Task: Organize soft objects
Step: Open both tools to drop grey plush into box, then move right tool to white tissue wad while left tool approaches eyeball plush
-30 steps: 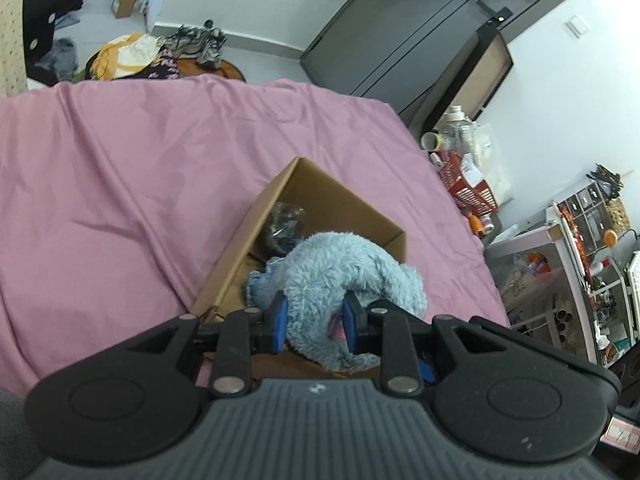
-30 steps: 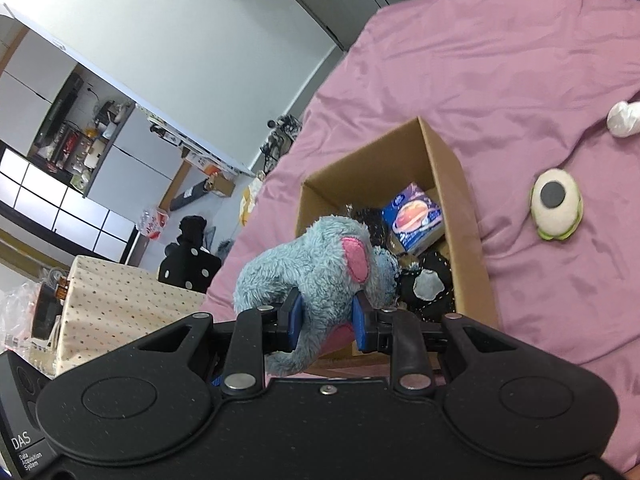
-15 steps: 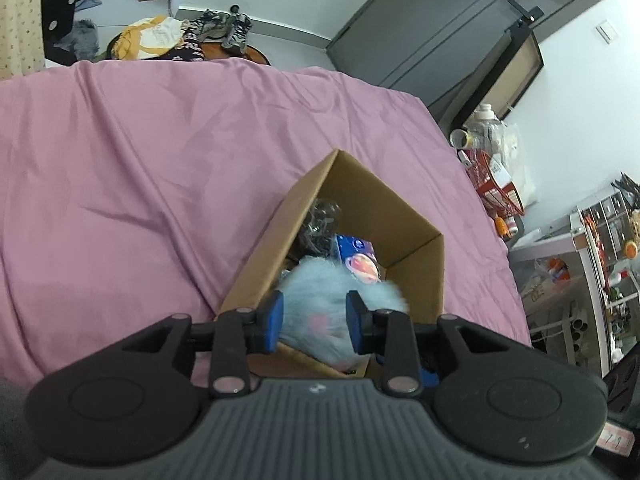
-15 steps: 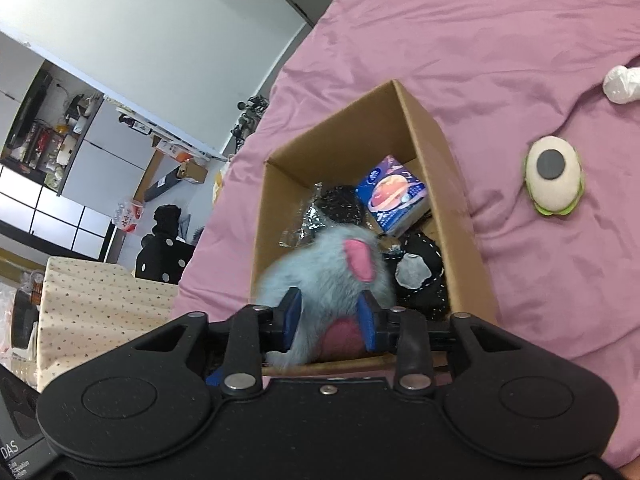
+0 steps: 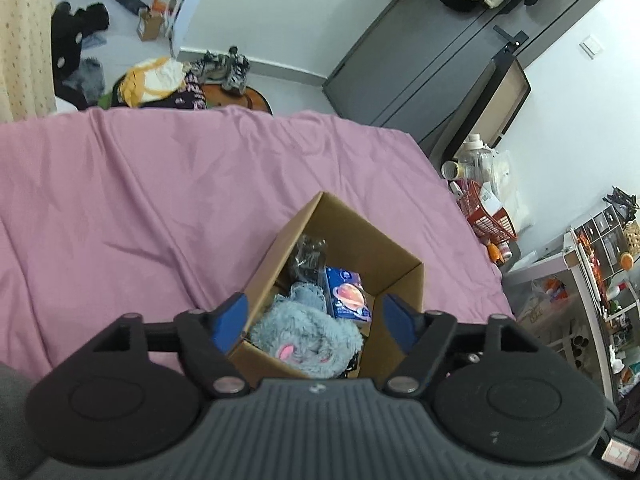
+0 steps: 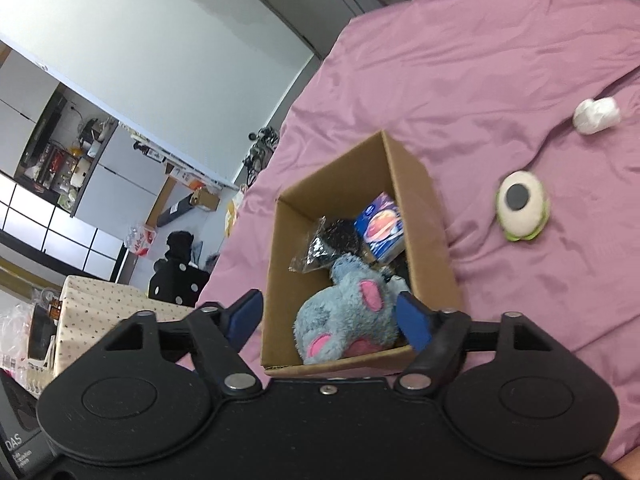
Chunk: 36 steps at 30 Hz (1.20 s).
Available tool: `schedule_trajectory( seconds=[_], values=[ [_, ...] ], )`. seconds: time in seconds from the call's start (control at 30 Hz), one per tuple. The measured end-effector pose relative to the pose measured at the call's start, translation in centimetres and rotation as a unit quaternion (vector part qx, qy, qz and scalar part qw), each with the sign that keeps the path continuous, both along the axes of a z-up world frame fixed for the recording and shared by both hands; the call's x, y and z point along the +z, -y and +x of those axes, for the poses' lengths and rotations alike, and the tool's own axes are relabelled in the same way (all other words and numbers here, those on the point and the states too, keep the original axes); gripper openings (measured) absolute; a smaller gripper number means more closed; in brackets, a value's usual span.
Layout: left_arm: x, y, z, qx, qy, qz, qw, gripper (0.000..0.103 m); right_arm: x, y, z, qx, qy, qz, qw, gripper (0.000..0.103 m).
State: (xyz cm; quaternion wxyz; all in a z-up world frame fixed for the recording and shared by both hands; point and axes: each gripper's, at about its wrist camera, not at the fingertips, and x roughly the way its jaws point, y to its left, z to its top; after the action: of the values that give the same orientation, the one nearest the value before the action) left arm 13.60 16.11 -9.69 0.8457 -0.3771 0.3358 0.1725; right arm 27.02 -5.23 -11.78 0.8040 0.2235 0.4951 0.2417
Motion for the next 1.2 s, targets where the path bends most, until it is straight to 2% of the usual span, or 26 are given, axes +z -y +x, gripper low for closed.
schedule_trajectory(
  seconds=[0.07,0.3,0.4,0.67,1.2],
  values=[
    [0.6,0.3,-0.3,0.001,0.005,0.004,1.0000,0.077,0.3,0.7,-0.2,-0.006,0.007,-0.003,1.000,0.083],
    [1.9,1.5,-0.8,-0.008,0.009,0.034,0.9993,0.078,1.4,2.5,-1.0,0.001,0.037,0.005,0.999,0.095],
    [2.4,2.0,-0.9,-0.012,0.011,0.043,0.9989,0.078,2.1,3.1,-1.3,-0.001,0.059,-0.003,0.998,0.103],
    [3.7,3.9,-1.1,-0.027,0.001,0.078,0.9966,0.078,3.5,5.1,-1.6,0.000,0.088,-0.012,0.996,0.103],
    [4.1,7.6,-0.2,-0.050,-0.013,0.102,0.9935,0.078,4.6,9.3,-1.1,-0.007,0.135,-0.034,0.990,0.103]
  ],
)
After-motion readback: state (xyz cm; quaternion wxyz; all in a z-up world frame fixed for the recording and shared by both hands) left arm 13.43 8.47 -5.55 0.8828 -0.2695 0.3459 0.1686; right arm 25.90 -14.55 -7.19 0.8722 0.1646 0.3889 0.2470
